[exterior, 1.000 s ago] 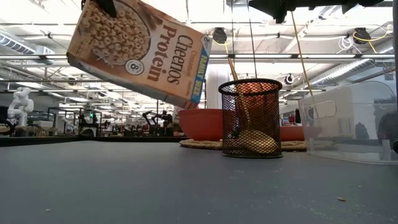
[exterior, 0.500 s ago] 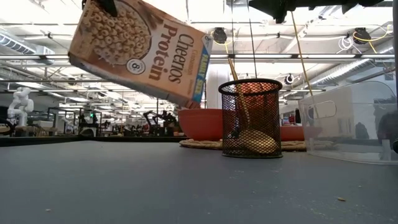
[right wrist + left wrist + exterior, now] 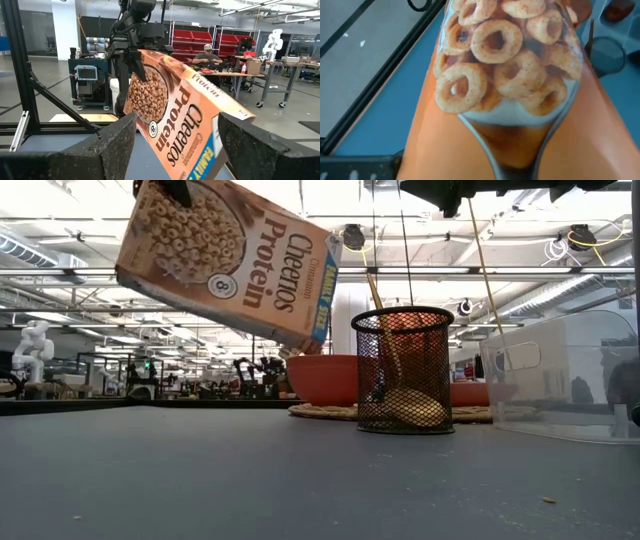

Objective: Arrange a breakfast setting
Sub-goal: Pour the cereal from the cereal box into the red bowl

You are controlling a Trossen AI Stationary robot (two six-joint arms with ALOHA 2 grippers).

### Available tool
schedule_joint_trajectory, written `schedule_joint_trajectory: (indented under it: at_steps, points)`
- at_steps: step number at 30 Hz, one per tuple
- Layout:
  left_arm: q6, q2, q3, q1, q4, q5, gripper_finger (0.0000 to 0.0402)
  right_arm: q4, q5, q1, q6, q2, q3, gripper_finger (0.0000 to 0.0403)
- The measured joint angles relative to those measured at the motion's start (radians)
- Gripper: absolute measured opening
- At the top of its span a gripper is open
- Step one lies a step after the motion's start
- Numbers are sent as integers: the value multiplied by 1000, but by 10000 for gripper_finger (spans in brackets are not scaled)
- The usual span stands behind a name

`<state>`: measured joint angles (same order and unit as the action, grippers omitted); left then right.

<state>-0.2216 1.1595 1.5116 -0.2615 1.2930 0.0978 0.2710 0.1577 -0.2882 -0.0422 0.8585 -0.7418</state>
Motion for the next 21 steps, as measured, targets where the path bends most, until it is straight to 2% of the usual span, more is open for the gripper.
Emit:
schedule_joint_trajectory:
  at_steps: [14, 21]
  points:
    - [0, 0, 0, 0, -12, -20, 206, 0, 0, 0, 0, 0, 0, 274]
    - [9, -52, 0, 0, -21, -20, 206, 0, 0, 0, 0, 0, 0, 274]
